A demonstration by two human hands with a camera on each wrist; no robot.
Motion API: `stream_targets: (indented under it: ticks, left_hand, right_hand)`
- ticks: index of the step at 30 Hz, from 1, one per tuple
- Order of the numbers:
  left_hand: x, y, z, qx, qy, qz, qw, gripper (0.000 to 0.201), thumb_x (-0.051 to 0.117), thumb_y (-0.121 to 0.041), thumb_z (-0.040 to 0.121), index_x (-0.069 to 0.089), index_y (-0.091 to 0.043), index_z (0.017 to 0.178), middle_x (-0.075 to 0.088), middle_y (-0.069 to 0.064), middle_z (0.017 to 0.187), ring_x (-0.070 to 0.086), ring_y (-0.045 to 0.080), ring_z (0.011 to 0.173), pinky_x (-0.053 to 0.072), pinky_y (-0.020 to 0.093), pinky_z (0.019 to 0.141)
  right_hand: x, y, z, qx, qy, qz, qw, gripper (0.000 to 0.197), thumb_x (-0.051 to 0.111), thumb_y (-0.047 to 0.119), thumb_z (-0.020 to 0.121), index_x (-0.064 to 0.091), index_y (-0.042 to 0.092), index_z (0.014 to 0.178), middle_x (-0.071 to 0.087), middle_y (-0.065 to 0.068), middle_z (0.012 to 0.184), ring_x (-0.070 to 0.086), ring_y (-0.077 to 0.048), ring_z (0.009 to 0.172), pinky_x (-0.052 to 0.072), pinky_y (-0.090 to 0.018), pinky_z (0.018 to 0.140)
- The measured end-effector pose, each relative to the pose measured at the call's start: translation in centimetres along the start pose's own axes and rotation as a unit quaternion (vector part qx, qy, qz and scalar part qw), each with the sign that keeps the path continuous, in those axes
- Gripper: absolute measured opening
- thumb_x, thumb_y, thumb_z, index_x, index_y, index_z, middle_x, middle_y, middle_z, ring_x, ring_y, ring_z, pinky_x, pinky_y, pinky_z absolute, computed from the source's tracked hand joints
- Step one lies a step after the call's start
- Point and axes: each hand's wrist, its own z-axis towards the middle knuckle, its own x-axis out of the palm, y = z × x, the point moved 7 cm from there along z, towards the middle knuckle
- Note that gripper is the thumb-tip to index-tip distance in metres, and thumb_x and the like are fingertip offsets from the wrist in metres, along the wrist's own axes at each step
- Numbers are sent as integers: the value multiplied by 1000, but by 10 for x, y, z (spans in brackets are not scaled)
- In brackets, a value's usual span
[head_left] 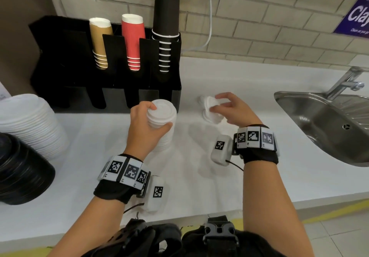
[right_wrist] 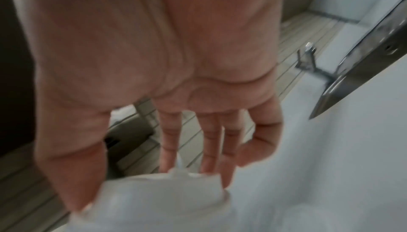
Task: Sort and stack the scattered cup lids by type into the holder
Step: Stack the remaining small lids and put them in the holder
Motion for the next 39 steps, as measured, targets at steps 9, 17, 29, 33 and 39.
stream_targets:
  ticks: [9, 17, 29, 33, 39]
  left_hand:
    - [-3, 3, 2, 1, -22, -70, 997, 101, 88, -16, 67, 20, -18, 141, 48, -5, 117, 50, -16, 94, 36, -5, 73]
    - [-4, 7, 3, -8, -23, -72, 997, 103, 88, -11, 67, 18, -17, 142, 48, -5, 117, 50, -13, 93, 38, -3, 71]
    - [-4, 6, 2, 2, -22, -73, 997, 105, 89, -12, 65, 18, -18, 142, 48, -4, 123, 49, -13, 98, 37, -4, 73]
    - [-4, 2, 3, 9, -15, -90, 996, 93, 90, -16, 64, 31, -25, 135, 51, -12, 116, 50, -19, 98, 39, -2, 74]
    - [-5, 1, 4, 15, -9, -52, 998, 62, 86, -25, 69, 50, -28, 119, 49, -8, 119, 50, 4, 107, 38, 5, 81]
  right_hand:
    - [82, 76, -19, -249, 45, -43, 967, 29, 74, 24, 79, 67, 29, 106, 60, 3, 117, 53, -8, 103, 39, -17, 88]
    - [100, 88, -20, -277, 84, -77, 954, 30, 73, 17, 77, 71, 24, 106, 57, 3, 117, 52, -8, 108, 37, -14, 90]
    - [105, 96, -17, -285, 104, -101, 947, 27, 72, 17, 75, 72, 27, 101, 58, 2, 115, 53, -9, 104, 40, -20, 88]
    - [107, 94, -17, -287, 107, -106, 946, 28, 73, 16, 74, 72, 27, 100, 57, 1, 114, 53, -12, 104, 41, -23, 90]
    - [87, 78, 4, -267, 55, -25, 962, 19, 72, 28, 83, 66, 26, 101, 60, 12, 106, 52, -6, 104, 39, -18, 86]
